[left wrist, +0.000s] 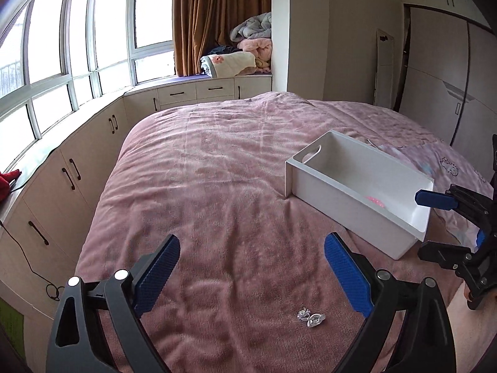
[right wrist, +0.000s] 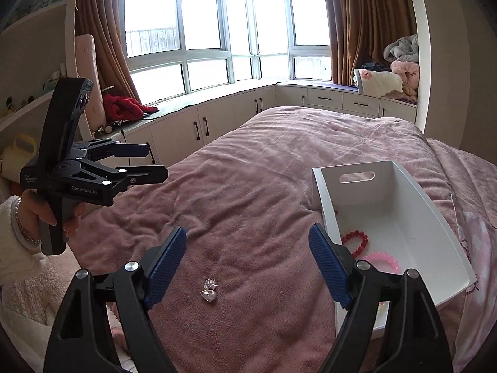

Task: Organize jewelry
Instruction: 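Withdraw both tools from the box over the silver charms, then grasp the silver heart charm with the right tool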

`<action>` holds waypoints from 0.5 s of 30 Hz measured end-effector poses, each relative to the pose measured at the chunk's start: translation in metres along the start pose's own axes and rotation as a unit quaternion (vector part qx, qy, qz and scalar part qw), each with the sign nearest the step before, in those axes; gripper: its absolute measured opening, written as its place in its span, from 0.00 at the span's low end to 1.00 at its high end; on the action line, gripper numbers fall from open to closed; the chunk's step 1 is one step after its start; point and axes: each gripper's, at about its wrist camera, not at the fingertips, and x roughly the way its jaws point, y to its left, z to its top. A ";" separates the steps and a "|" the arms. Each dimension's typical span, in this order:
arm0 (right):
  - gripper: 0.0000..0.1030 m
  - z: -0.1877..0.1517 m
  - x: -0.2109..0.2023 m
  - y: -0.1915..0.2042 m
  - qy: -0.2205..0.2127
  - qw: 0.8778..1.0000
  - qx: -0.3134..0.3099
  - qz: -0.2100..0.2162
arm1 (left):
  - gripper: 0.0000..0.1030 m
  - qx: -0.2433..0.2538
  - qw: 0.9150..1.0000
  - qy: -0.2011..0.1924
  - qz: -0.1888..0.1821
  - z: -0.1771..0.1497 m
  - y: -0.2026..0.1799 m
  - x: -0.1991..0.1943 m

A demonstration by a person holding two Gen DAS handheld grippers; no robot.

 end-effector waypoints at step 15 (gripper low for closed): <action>0.47 -0.050 0.100 0.020 0.166 0.984 -0.005 0.066 | 0.92 -0.068 0.986 0.103 -0.114 -0.073 0.015 0.080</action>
